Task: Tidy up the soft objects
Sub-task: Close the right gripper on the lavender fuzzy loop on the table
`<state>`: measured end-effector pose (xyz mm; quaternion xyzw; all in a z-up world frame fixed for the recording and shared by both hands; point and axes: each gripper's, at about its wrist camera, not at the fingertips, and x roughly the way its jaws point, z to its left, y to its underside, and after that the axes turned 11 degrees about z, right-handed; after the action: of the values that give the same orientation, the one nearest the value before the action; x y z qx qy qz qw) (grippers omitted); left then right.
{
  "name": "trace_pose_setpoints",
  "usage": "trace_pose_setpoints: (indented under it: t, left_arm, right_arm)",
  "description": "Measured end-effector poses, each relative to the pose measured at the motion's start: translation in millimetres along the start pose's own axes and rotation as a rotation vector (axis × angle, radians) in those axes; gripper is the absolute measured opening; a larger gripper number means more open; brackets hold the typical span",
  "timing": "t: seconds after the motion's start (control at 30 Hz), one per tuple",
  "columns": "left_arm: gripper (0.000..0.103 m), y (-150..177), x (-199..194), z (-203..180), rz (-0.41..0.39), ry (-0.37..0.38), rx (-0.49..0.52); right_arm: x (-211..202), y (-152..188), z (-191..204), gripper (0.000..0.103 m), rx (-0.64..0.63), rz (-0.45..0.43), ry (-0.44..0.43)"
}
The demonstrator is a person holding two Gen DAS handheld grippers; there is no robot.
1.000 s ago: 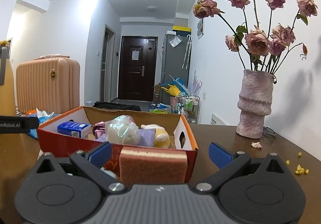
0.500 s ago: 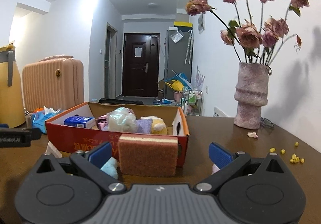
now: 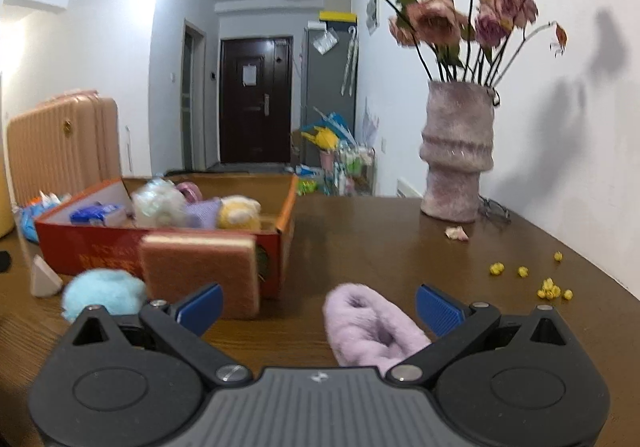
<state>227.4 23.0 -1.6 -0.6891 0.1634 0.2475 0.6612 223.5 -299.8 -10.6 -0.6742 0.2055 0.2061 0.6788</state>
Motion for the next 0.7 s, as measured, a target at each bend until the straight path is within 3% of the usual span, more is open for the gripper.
trace_pose_setpoints:
  t: [0.23,0.4,0.5,0.7]
  left_arm:
    - [0.103,1,4,0,0.02,-0.006,-0.002]
    - [0.103,2,10,-1,0.042,-0.014,0.004]
    - [0.103,2,12,-1,0.055,-0.016,0.002]
    - [0.103,2,17,1,0.077,-0.015,-0.006]
  right_arm:
    - [29,-3,-18,0.101,-0.005,0.103,0.03]
    - [49,-5,-33,0.094,0.01,0.167,0.019]
    - [56,-6,-38,0.086,0.013,0.193,-0.002]
    - [60,-5,-42,0.058,0.032,0.22,-0.046]
